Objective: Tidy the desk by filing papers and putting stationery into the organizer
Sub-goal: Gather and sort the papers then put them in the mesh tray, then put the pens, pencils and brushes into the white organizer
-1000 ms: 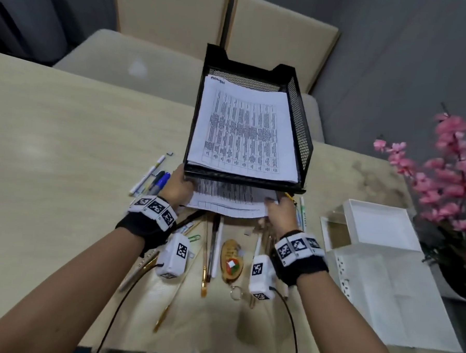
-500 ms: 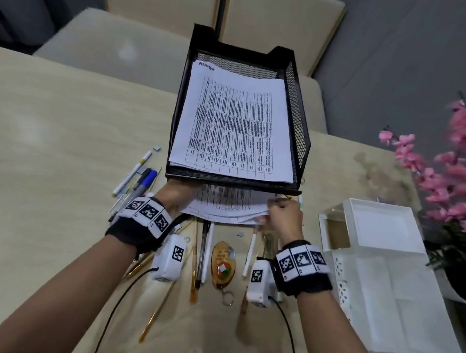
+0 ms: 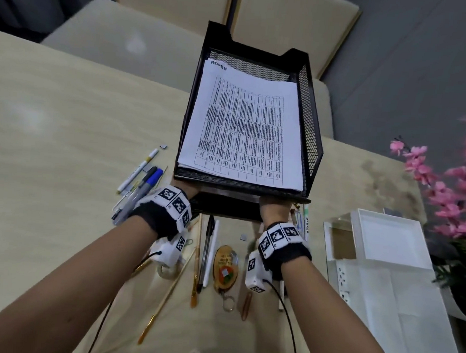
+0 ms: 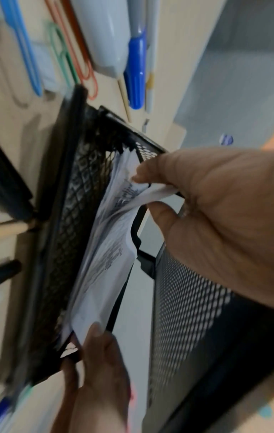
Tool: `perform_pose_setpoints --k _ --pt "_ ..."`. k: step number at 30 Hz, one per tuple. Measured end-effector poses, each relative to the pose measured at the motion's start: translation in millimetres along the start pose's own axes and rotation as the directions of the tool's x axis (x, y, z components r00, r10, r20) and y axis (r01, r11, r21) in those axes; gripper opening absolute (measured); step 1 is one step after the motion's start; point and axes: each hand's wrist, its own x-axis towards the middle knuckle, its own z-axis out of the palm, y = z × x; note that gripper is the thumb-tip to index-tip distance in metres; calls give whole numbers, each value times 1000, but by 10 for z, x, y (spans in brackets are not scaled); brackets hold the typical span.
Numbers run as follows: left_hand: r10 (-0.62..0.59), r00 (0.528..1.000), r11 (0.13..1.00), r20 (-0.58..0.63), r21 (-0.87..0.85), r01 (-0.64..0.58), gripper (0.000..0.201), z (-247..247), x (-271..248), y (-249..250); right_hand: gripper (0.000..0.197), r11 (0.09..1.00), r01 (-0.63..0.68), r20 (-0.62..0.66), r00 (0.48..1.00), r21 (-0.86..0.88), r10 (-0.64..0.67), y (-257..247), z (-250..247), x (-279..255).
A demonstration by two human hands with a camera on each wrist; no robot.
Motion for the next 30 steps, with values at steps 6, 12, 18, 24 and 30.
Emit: perform_pose_setpoints --k 6,12,18,24,30 --pt "36 981 999 -193 30 -31 51 291 -28 -75 34 940 54 -31 997 -337 -68 25 -87 -125" --pt "149 968 946 -201 314 -81 62 238 -119 -118 24 930 -10 -131 991 -368 -41 5 -107 -152" --pt "58 970 989 -237 147 -23 46 258 -114 -90 41 881 140 131 987 -452 -90 22 -159 -206" --pt "113 960 987 -256 144 -78 53 261 -258 -86 28 924 93 80 995 -372 -68 -40 -363 -342" --pt "109 942 987 -316 -74 -139 32 350 -614 -66 13 939 3 274 957 -344 98 215 -456 -965"
